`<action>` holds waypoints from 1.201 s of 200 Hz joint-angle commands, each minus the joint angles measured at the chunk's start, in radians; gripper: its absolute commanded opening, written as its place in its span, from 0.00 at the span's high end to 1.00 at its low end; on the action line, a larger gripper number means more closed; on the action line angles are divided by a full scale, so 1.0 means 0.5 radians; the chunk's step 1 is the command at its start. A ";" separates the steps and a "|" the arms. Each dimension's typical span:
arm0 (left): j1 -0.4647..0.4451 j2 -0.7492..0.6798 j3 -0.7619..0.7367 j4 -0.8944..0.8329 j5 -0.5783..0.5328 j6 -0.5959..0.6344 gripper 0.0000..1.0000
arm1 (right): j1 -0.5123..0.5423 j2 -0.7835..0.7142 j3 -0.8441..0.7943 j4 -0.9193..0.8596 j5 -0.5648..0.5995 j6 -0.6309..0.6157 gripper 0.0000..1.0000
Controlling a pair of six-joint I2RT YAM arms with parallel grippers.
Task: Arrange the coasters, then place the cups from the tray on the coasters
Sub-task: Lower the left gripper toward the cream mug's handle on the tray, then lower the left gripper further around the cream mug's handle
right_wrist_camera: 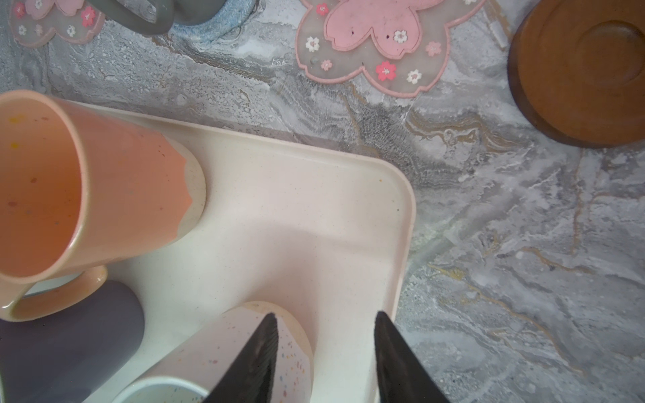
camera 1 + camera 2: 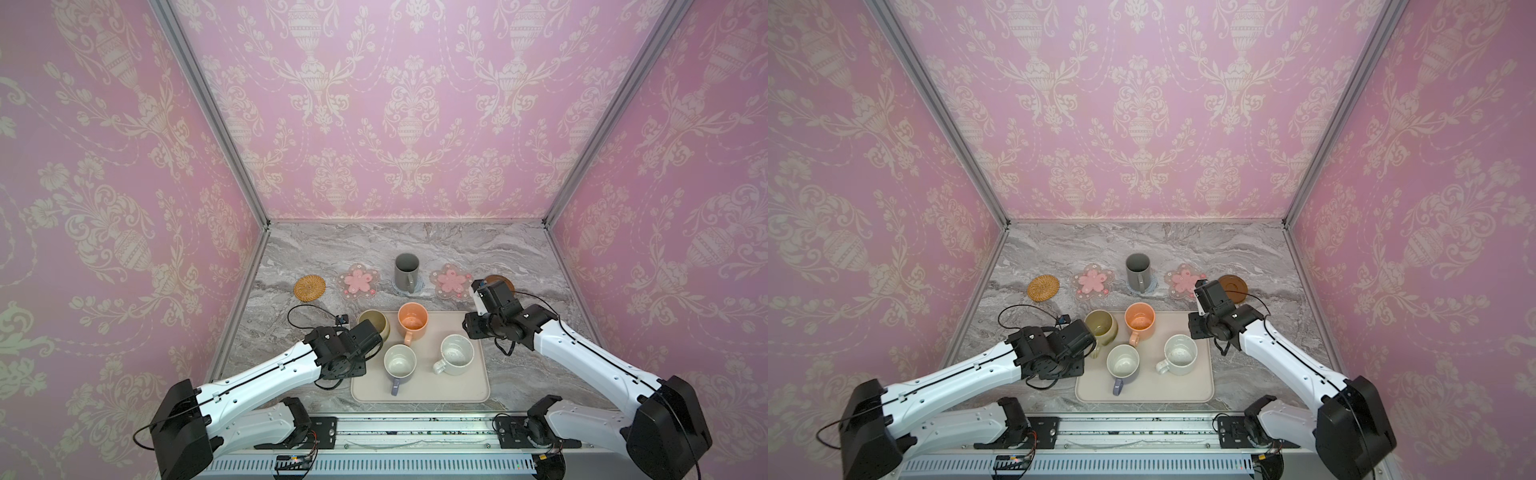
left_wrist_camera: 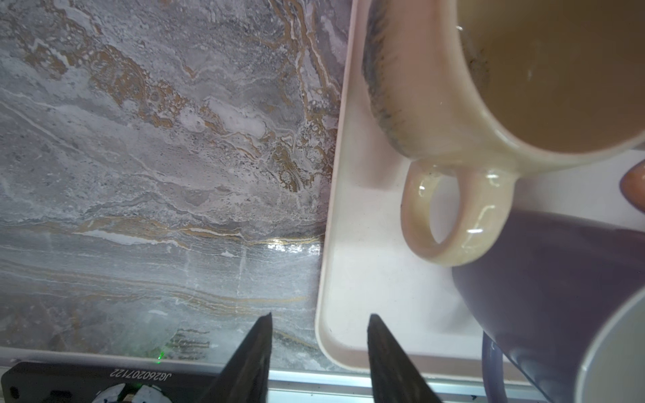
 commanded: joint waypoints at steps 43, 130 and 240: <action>-0.155 0.145 0.148 0.112 -0.016 0.292 0.52 | -0.008 -0.033 -0.017 -0.009 0.006 0.030 0.53; -0.179 0.511 0.256 0.371 -0.026 0.373 0.52 | -0.008 -0.077 -0.026 -0.060 0.067 -0.020 0.52; -0.089 0.447 0.125 0.388 -0.183 0.423 0.51 | -0.011 -0.091 0.012 -0.089 0.051 -0.030 0.52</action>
